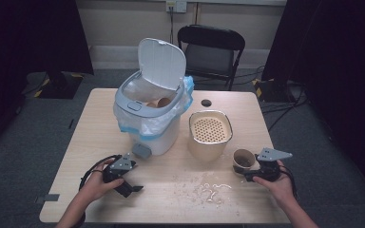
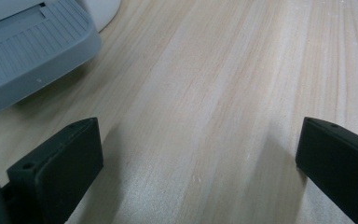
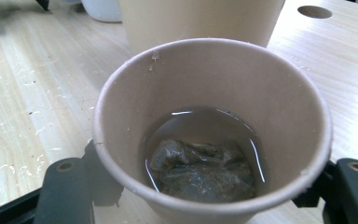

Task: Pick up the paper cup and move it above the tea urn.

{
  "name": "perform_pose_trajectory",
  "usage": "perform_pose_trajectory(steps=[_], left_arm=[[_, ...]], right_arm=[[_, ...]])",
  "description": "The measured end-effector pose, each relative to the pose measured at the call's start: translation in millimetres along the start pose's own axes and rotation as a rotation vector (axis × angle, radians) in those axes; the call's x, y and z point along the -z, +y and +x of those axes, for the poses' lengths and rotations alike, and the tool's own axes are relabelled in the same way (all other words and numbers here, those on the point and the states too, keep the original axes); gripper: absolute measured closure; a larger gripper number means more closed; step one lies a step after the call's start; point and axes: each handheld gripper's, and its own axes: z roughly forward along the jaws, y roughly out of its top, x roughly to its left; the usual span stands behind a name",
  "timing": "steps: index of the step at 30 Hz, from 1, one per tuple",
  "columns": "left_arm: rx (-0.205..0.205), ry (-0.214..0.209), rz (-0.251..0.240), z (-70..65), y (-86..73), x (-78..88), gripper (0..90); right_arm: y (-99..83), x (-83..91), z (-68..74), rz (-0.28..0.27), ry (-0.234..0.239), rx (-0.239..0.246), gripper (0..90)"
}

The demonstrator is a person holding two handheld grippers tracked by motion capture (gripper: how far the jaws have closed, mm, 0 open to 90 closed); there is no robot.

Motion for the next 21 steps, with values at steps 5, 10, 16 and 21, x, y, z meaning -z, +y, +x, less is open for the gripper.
perform_pose_trajectory(steps=[5, 10, 16, 21], left_arm=[[0.003, 0.000, -0.001, -0.1, -0.1, 0.0, 0.0], [0.003, 0.000, -0.001, -0.2, -0.1, 0.0, 0.0], [0.003, 0.000, -0.001, -0.1, -0.1, 0.0, 0.0], [0.003, 0.000, -0.003, -0.1, -0.1, -0.1, 0.0]], right_arm=[[5.5, -1.0, -4.1, 0.004, -0.016, -0.006, 29.5], [7.7, -1.9, -7.2, -0.003, -0.017, -0.018, 29.8], [11.7, -2.3, -17.5, -0.004, -0.037, -0.040, 30.1], [17.8, -1.2, -25.2, -0.002, -0.063, -0.036, 30.2]])
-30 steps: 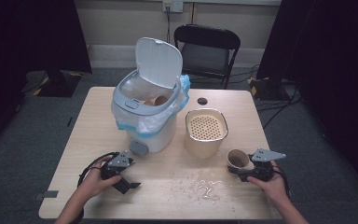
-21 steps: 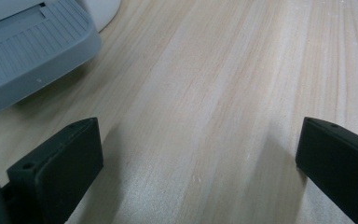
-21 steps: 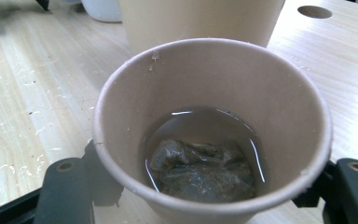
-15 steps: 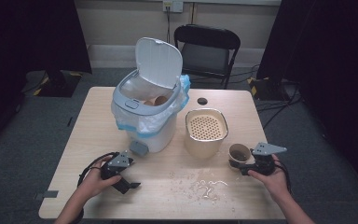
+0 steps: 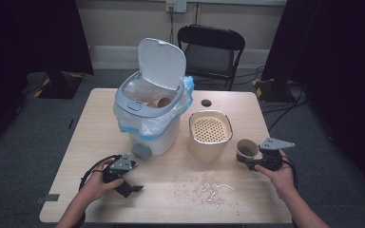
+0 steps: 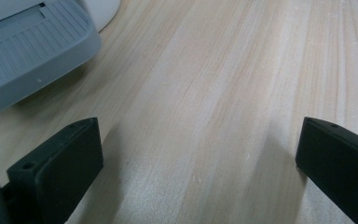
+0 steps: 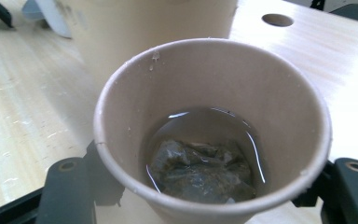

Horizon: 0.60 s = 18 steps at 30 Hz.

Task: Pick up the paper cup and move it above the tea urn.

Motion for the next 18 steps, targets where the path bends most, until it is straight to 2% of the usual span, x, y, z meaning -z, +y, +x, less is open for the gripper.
perform_pose_trajectory(steps=[18], left_arm=[[0.000, 0.000, -0.001, 0.0, 0.0, -0.1, 0.0]], right_arm=[[23.1, -10.0, -15.8, 0.002, -0.029, -0.010, 30.7]])
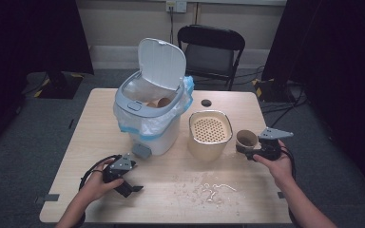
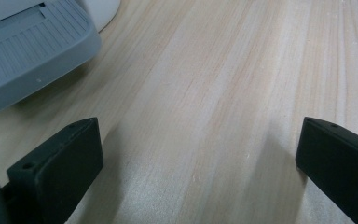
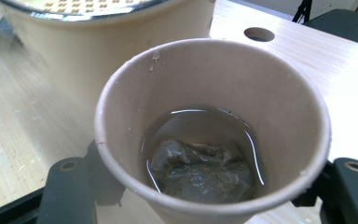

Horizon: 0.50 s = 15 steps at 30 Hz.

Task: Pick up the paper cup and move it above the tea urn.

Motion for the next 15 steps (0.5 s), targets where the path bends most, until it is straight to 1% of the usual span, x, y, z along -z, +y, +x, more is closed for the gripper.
perform_pose_trajectory(steps=[5, 7, 15], left_arm=[[0.001, 0.000, 0.003, -0.1, -0.1, 0.2, 0.0], [0.000, 0.000, -0.001, 0.0, 0.0, -0.1, 0.0], [0.000, 0.000, 0.002, 0.0, 0.0, 0.2, 0.0]], right_arm=[[5.6, -4.0, -5.7, -0.005, -0.010, -0.006, 30.8], [7.7, -4.9, -7.1, 0.001, -0.015, -0.001, 30.8], [16.6, -6.0, -16.0, -0.006, -0.037, -0.002, 30.9]])
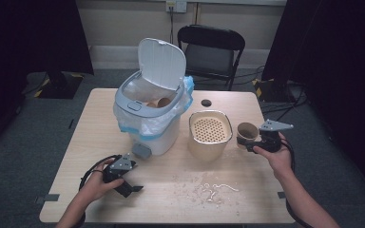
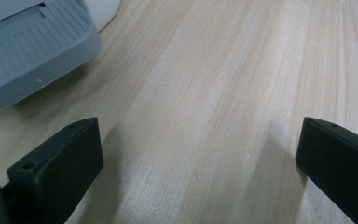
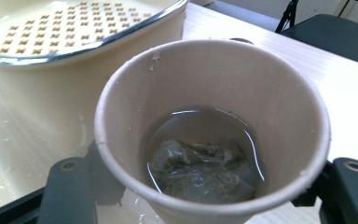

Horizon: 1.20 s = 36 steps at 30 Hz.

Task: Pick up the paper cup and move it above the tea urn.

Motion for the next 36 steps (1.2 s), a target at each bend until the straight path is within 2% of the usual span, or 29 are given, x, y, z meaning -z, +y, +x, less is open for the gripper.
perform_pose_trajectory(steps=[10, 25, 33, 36], left_arm=[[-0.001, 0.000, -0.003, 0.0, 0.0, -0.2, 0.0], [-0.001, 0.000, 0.001, 0.1, 0.0, 0.1, 0.0], [0.001, 0.001, 0.003, 0.0, 0.0, 0.2, 0.0], [-0.001, 0.000, -0.002, 0.1, 0.1, -0.1, 0.0]], right_arm=[[17.3, -1.5, -10.1, -0.001, -0.028, 0.025, 31.0], [32.6, -7.1, -18.4, -0.012, -0.057, 0.043, 31.1], [42.2, -12.8, -19.2, -0.013, -0.072, 0.070, 31.3], [47.0, -14.8, -20.4, -0.012, -0.078, 0.094, 31.3]])
